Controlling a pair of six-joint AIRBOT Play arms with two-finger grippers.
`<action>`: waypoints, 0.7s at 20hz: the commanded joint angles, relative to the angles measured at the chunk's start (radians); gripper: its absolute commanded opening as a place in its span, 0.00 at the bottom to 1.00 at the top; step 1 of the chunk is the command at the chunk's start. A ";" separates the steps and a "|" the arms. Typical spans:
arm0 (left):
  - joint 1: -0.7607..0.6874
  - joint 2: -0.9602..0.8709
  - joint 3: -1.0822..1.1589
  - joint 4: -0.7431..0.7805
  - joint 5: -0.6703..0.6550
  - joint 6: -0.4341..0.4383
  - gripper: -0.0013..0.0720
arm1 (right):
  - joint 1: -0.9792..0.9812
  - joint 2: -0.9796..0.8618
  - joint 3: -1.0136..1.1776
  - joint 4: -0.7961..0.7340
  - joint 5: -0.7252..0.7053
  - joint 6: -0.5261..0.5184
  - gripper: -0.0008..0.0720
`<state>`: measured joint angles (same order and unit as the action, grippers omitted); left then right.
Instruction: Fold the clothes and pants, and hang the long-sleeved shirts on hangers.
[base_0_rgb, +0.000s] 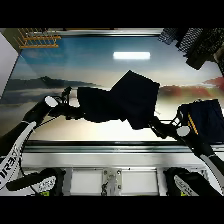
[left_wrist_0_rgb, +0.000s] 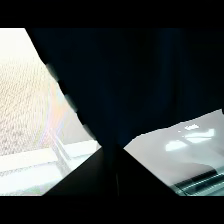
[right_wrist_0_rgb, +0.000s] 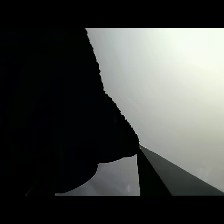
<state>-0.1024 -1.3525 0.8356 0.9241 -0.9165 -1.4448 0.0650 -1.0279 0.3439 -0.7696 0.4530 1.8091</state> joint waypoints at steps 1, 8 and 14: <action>0.000 0.001 0.001 0.000 0.000 0.001 0.03 | 0.084 -0.073 0.011 0.068 -0.143 0.005 0.70; 0.000 0.001 0.001 0.000 0.000 0.001 0.03 | 0.087 -0.115 0.028 0.108 -0.226 0.005 0.16; 0.012 0.010 0.002 0.001 -0.001 0.002 0.03 | 0.084 -0.090 0.041 0.020 -0.234 -0.007 0.03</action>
<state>-0.0994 -1.3502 0.8360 0.9241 -0.9169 -1.4425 0.1501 -1.1347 0.3737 -0.6865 0.2230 1.8076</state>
